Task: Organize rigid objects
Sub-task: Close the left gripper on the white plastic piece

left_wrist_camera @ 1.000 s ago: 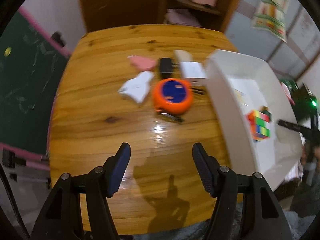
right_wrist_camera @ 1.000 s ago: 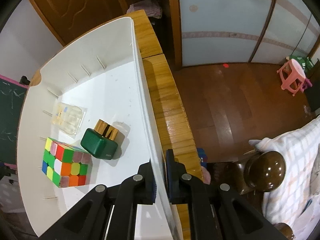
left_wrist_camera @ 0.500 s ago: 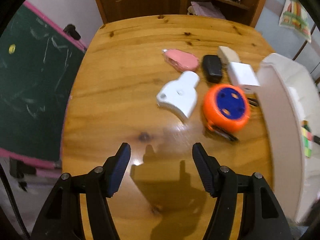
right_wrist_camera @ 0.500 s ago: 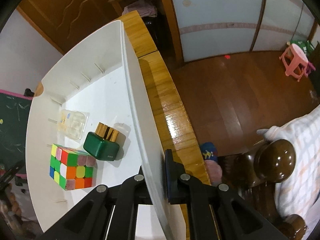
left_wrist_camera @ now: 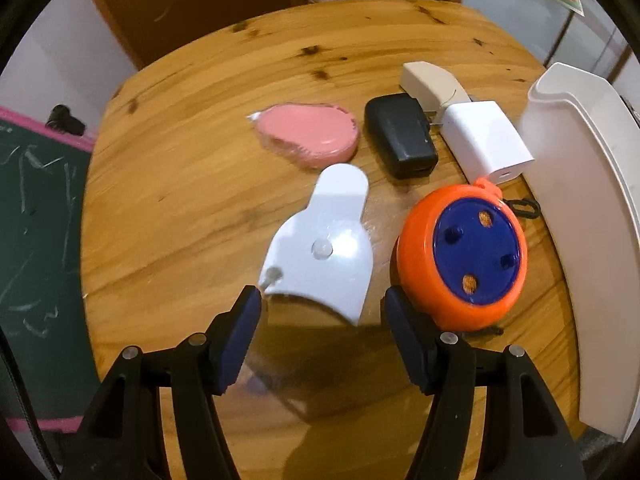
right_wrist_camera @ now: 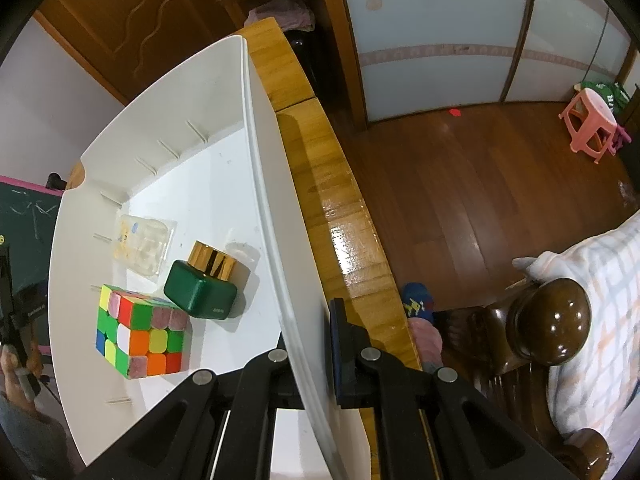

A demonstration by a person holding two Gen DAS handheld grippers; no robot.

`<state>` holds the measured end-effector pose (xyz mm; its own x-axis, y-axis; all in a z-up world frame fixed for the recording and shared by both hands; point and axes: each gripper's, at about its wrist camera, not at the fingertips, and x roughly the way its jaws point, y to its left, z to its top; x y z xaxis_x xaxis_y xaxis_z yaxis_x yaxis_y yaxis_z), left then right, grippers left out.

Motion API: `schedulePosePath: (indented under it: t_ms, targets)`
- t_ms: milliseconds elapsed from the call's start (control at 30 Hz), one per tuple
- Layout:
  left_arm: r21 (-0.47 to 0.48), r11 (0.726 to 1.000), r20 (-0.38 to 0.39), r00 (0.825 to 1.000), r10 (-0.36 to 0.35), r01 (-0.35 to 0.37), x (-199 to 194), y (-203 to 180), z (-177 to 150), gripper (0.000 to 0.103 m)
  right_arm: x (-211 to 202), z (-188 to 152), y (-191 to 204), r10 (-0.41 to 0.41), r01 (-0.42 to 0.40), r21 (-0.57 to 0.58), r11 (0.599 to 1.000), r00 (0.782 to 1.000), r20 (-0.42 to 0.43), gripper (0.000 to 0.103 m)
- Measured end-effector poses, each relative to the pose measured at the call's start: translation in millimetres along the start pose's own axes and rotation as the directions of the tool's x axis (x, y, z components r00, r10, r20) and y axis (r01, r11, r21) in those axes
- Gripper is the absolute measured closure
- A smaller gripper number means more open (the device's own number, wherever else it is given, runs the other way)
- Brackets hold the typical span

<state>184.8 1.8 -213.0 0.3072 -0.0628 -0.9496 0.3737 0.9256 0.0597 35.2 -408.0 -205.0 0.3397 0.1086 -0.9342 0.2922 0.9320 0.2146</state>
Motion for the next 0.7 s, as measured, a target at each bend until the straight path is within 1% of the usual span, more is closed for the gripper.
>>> schedulePosePath:
  t_ms: [67,100,233,467,600,667,700]
  targets:
    - [0.012,1.000,-0.012,1.000,0.017,-0.017,6,-1,4,0.035,1,1,1,-0.005,0.005,-0.001,1.000,1.000,-0.004,0.097]
    - [0.013,1.000,-0.004,1.000,0.009,-0.009,6,2,6,0.035,1,1,1,-0.007,0.007,-0.002,1.000,1.000,-0.006,0.097]
    - [0.002,0.999,-0.011,0.999,-0.037,0.037,12,10,13,0.034,2,2,1,-0.006,0.006,0.006,1.000,1.000,-0.013,0.097]
    - [0.054,0.998,0.003,0.999,-0.043,0.043,15,9,19,0.032,4,4,1,-0.013,0.013,0.006,1.000,1.000,-0.025,0.097]
    - [0.031,0.998,0.014,0.999,-0.047,0.046,17,14,19,0.032,4,3,1,-0.012,0.013,0.010,1.000,1.000,-0.027,0.097]
    - [0.003,0.999,0.021,0.998,-0.051,0.051,15,15,16,0.038,4,3,0,-0.006,0.007,0.017,1.000,1.000,-0.025,0.097]
    - [-0.020,0.999,0.021,0.999,-0.046,0.046,15,16,15,0.038,4,3,-1,-0.004,0.005,0.020,1.000,1.000,-0.025,0.097]
